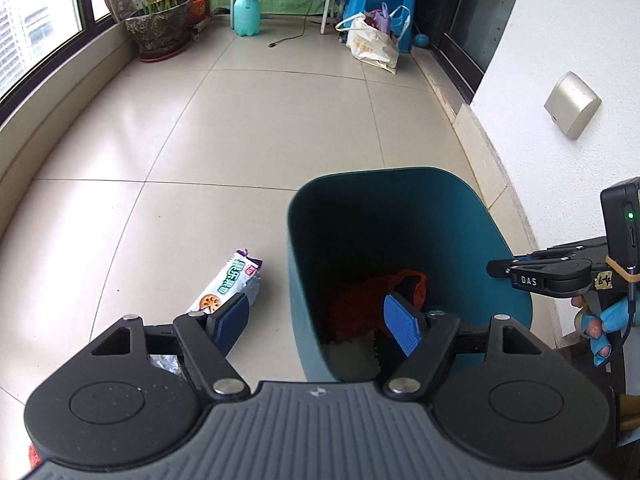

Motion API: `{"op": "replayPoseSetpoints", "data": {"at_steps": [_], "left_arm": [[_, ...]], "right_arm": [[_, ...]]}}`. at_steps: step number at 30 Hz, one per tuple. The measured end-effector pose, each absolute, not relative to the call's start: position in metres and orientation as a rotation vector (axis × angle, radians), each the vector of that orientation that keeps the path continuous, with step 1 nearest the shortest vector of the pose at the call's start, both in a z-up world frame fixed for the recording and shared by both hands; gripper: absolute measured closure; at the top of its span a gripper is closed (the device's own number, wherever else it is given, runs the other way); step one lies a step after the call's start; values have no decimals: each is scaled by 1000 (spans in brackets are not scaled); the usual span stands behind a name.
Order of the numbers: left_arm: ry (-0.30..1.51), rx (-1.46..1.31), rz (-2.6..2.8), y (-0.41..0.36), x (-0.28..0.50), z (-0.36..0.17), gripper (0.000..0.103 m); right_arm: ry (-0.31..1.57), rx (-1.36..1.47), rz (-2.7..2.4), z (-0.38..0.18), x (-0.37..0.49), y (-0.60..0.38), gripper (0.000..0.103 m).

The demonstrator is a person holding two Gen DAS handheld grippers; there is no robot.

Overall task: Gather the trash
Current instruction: 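Lower the left gripper to the purple-and-white biscuit wrapper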

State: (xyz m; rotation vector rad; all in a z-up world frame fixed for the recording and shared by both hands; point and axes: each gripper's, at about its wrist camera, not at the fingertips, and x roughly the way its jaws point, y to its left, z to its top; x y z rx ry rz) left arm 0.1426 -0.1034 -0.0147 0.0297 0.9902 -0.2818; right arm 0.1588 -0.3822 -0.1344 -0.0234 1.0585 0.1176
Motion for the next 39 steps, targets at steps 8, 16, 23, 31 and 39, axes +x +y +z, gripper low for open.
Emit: {"op": "replayPoseSetpoints", "data": {"at_steps": [8,16,23,31,39], "left_arm": [[999,11,-158,-38,161,-24,24],[1045,45,-70,4,194,-73,24],[1118,73,-167,9,218,-137,24],[1200,244,-261,-9,243,-223,24],[1275,273,-359,-8,267,-279,24]], "right_arm": [[1062,-23,115,-133,159,-380,98],[1066,-47,111,-135,161,-374,98],[1089,-88,112,-139,161,-367,98],[1131,-127,116,-147,167,-359,97],[1169,-113,109,-155,170,-358,96]]}}
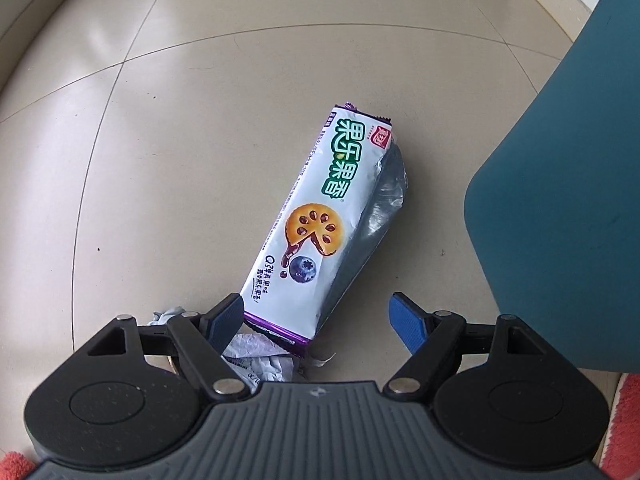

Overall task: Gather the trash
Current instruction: 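Lower the left gripper to the purple-and-white biscuit wrapper, then close the left gripper on the biscuit wrapper end and lift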

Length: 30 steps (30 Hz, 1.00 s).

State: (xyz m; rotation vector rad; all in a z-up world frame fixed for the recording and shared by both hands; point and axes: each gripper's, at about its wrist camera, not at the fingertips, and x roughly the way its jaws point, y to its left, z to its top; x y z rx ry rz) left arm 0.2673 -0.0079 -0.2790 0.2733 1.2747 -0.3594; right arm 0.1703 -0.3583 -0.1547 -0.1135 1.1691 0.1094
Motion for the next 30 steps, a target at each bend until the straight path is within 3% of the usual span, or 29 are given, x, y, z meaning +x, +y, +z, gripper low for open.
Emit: {"op": "replayPoseSetpoints", "data": {"at_steps": [16,17,18,19,30], "left_arm": [[1312,315,-309,-9,294,-330,25],[1308,318,-305,-9,293,-331,28],[1308,319,-301,-10,292,-331,41],[1308,320,-294,-10,291,-332,44],[1257,283,-177,-2,277,-303,51]], "right_arm": [[1201,-148,72,-160,179,-346,93],[1201,-147,70,-160,179,-346,93],[1201,-145,69,-160,179,-345,93],[1200,-145,68,-160,179,-345,93],[1189,-131,74,-157,177,-348,94]]}}
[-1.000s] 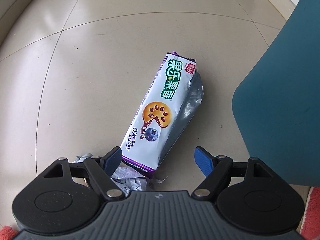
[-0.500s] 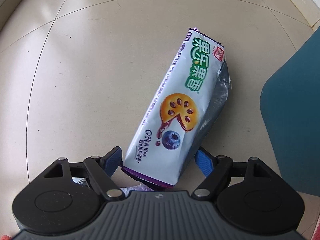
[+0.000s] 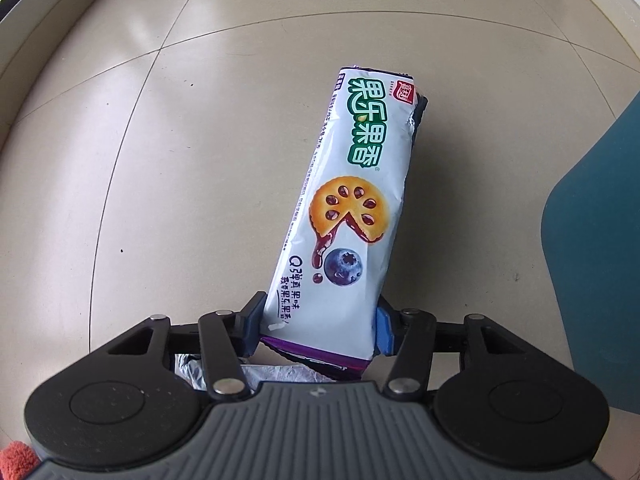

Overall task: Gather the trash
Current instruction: 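Close the left gripper on the biscuit wrapper end and lift, then carry the biscuit wrapper over the teal bin and open the left gripper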

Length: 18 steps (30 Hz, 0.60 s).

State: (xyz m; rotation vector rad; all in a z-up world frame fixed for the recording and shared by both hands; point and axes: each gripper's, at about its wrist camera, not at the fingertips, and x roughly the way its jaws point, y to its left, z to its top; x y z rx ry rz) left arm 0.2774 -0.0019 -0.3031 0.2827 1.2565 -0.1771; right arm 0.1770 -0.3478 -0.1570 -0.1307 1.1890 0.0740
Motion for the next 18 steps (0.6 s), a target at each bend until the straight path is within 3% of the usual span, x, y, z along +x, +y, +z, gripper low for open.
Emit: {"op": "replayPoseSetpoints", "data": {"at_steps": [9,18], "left_arm": [[1234,211,-118,-6,256,-239,51],[1107,166,-103,-12,215,-112,51]], "right_arm": [[1166,-100,58,-154,174,-355,99],[1155,-76,51,-154,172,-357,99]]}}
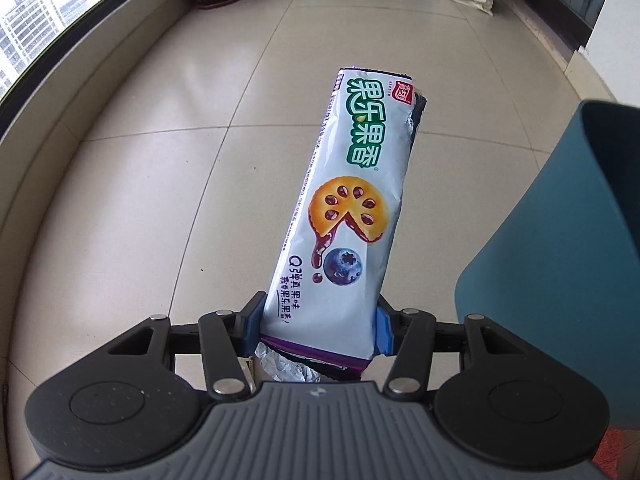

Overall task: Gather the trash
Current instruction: 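Carry the biscuit wrapper over the teal bin and open the left gripper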

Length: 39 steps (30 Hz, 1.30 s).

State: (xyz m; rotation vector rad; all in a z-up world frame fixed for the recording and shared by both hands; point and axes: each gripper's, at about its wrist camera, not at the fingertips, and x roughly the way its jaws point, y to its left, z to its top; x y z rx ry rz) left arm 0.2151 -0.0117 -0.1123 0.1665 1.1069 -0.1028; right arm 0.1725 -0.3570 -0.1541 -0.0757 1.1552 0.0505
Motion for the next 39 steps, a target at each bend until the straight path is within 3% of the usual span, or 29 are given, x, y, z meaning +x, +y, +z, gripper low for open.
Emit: {"op": "replayPoseSetpoints", "data": {"at_steps": [7,16,27,39], "left_arm": [[1052,156,-126,-26,180,-36,51],[1059,200,-246,-94,170,-7,51],[1180,357,-334,-199,179,-47,51],[1372,435,-337,-252,208,-124,48]], "right_arm": [[1150,-60,46,-151,172,-361,100],[1107,-32,65,-140,166,-370,100],[1076,-33,107,-135,161,-377,99],[1077,10,130,-133,159,-384,97]]}}
